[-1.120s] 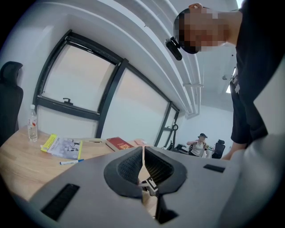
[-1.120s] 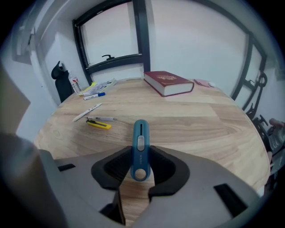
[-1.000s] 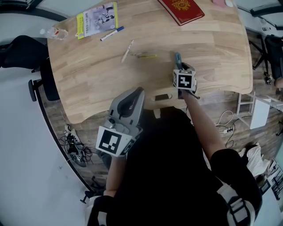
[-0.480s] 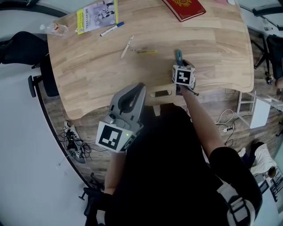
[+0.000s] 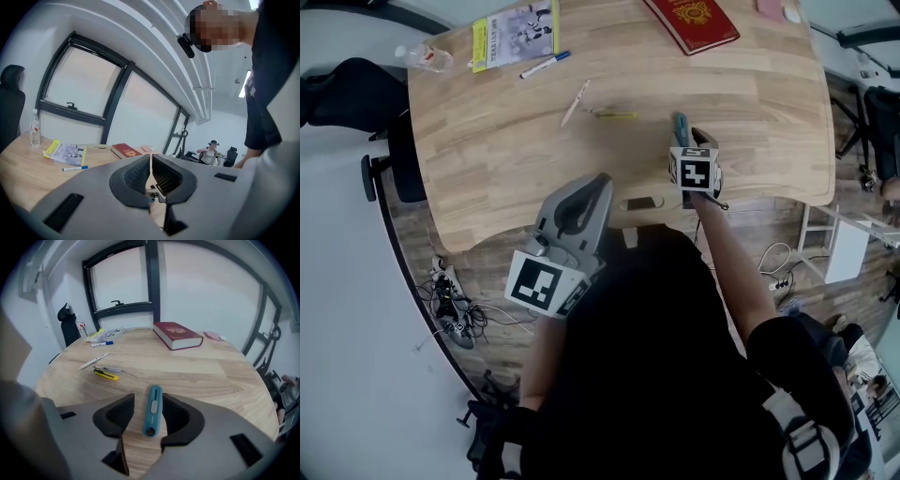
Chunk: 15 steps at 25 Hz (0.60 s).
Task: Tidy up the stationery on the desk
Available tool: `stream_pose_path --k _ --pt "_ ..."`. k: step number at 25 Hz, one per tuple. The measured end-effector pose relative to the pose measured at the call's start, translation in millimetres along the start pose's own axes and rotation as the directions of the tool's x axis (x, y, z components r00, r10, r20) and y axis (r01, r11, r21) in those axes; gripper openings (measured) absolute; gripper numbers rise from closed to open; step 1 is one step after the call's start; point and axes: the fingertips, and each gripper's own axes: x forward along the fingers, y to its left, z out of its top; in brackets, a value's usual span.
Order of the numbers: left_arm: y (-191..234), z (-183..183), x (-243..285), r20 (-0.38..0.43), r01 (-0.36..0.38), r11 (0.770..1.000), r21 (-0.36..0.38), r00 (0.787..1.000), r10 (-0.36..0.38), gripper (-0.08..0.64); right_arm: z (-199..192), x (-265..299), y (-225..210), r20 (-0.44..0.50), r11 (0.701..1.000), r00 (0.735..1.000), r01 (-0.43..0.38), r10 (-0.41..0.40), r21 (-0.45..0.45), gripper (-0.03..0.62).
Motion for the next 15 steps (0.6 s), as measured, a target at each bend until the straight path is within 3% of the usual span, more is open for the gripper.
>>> stream_pose_path --k 3,6,11,15 --pt "2 1 -1 0.002 -0.001 1.000 -0.003 1.000 0.001 0.041 16 -7 13 0.013 0.994 0.998 -0.057 0.059 -0.089 0.199" --pt "5 4 -2 0.008 -0.005 1.000 -0.003 1.000 0.005 0.041 33 -12 31 0.018 0.969 0.993 -0.109 0.116 -0.223 0.199" --pt "13 8 -3 0.016 -0.009 1.000 -0.008 1.000 0.009 0.041 48 -11 69 -0.005 0.853 0.979 -0.181 0.205 -0.489 0.199" --pt "22 9 -5 0.016 -0.015 1.000 -0.015 1.000 0.015 0.041 57 -2 93 -0.025 0.755 0.974 -0.192 0.227 -0.627 0.199"
